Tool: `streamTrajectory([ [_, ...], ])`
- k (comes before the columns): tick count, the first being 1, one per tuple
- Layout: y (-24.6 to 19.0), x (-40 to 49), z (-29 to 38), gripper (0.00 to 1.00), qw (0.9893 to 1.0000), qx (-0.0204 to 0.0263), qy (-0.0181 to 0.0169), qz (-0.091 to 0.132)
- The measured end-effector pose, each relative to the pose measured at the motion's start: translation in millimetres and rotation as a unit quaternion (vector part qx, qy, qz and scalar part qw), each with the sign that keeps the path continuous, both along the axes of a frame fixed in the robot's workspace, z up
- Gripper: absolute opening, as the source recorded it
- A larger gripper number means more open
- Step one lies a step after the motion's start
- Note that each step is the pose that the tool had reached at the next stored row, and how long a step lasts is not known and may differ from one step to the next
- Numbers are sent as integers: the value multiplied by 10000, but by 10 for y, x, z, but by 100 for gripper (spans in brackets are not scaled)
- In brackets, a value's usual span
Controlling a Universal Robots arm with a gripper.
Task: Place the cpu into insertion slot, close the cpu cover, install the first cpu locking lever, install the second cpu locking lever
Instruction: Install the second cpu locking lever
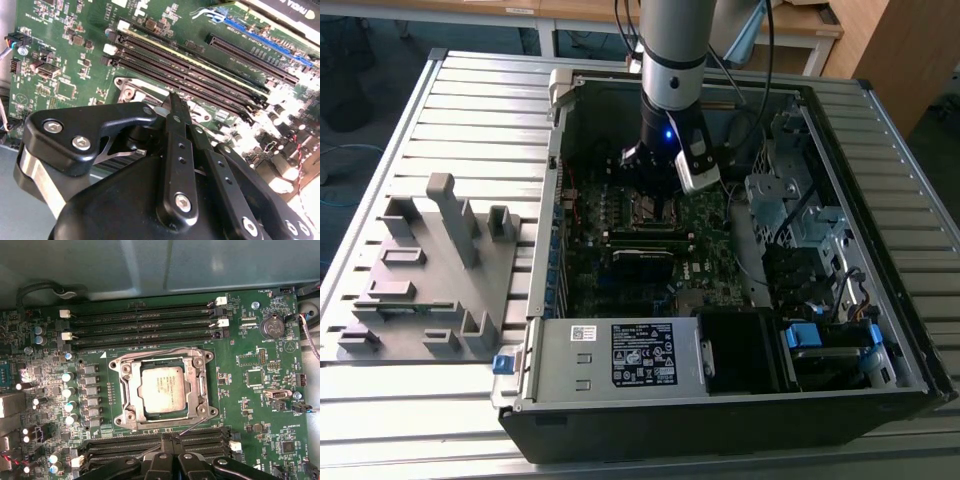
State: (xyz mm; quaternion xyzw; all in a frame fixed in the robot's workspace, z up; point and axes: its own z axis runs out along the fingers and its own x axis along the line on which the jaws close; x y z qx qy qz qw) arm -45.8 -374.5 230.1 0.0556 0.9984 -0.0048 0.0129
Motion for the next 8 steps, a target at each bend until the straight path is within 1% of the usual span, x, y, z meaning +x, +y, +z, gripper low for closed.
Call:
streamTrajectory([
  [6,-10,0,1,10,10000,0,0,0],
  [8,-11,0,14,10,10000,-2,1,0],
])
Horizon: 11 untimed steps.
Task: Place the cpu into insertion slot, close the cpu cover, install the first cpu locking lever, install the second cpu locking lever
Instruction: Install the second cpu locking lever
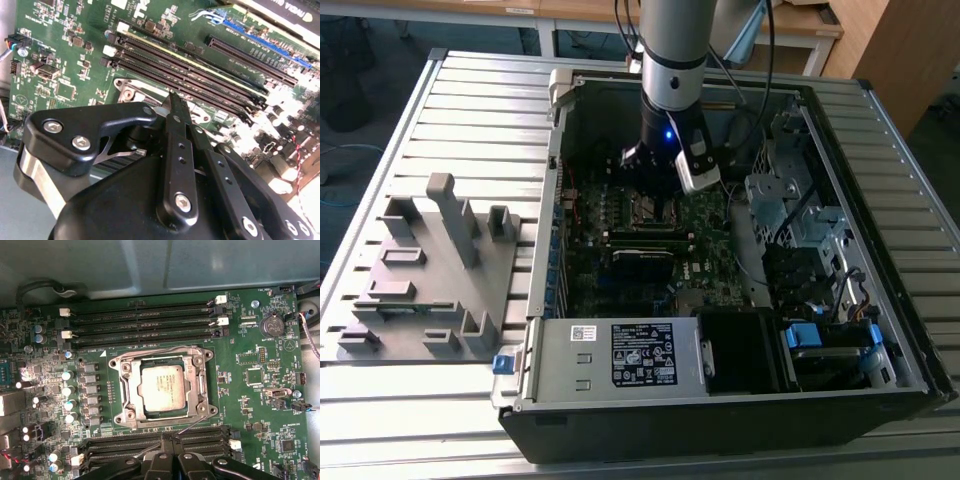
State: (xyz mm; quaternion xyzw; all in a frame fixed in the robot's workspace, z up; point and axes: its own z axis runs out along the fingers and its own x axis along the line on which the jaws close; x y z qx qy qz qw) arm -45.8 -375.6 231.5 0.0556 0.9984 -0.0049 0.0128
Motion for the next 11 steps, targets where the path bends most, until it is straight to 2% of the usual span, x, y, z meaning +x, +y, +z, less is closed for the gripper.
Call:
streamTrajectory([
  [6,1,0,51,10,10000,1,-1,0],
  [11,1,0,60,10,10000,1,-1,0],
])
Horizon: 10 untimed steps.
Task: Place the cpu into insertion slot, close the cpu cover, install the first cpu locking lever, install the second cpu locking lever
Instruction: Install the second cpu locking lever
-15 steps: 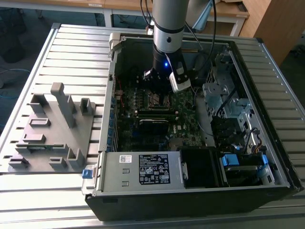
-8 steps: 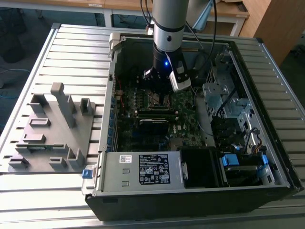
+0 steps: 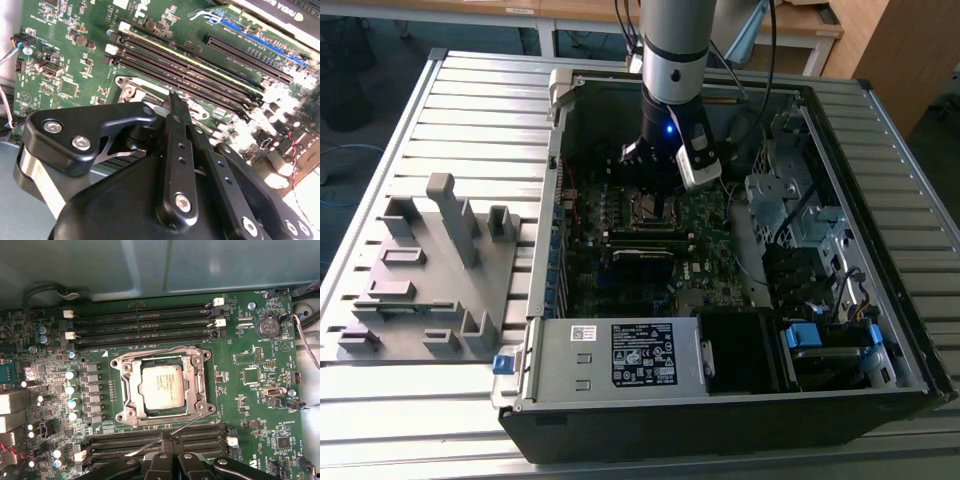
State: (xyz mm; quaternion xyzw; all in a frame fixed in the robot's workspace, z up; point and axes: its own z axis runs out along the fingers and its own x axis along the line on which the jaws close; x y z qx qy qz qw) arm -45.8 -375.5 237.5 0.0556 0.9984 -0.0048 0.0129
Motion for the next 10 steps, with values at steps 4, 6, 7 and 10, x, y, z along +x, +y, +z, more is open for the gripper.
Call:
streamTrajectory([
  [4,0,0,3,10,10000,0,0,0],
  [6,0,0,5,10,10000,0,0,0],
  [7,0,0,21,10,10000,0,0,0],
  [10,0,0,37,10,10000,0,0,0],
])
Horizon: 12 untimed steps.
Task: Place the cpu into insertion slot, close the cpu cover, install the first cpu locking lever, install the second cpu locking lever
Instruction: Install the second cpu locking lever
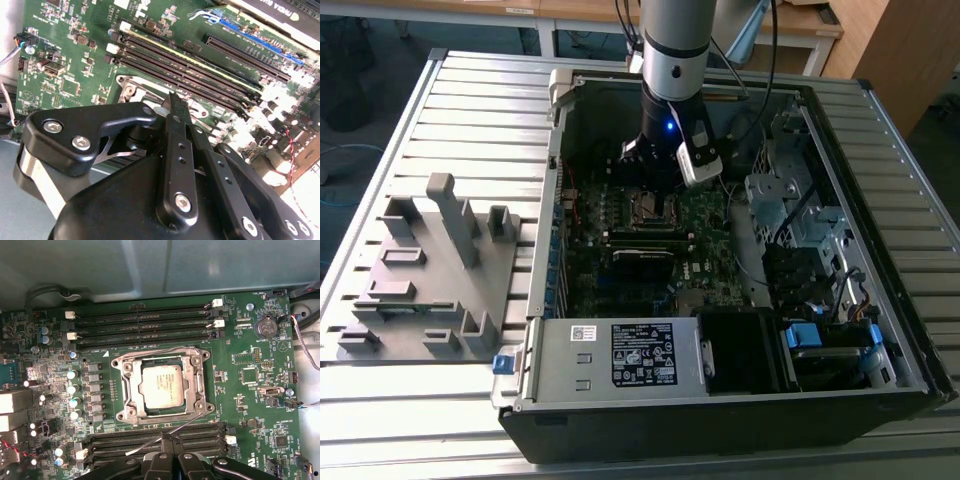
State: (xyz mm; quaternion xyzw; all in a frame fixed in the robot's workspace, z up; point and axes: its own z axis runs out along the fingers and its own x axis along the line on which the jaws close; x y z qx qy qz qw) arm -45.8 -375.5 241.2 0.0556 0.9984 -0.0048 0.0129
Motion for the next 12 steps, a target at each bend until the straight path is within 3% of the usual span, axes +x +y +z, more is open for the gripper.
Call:
streamTrajectory([
  [12,0,-76,0,10,10000,0,-9,0],
])
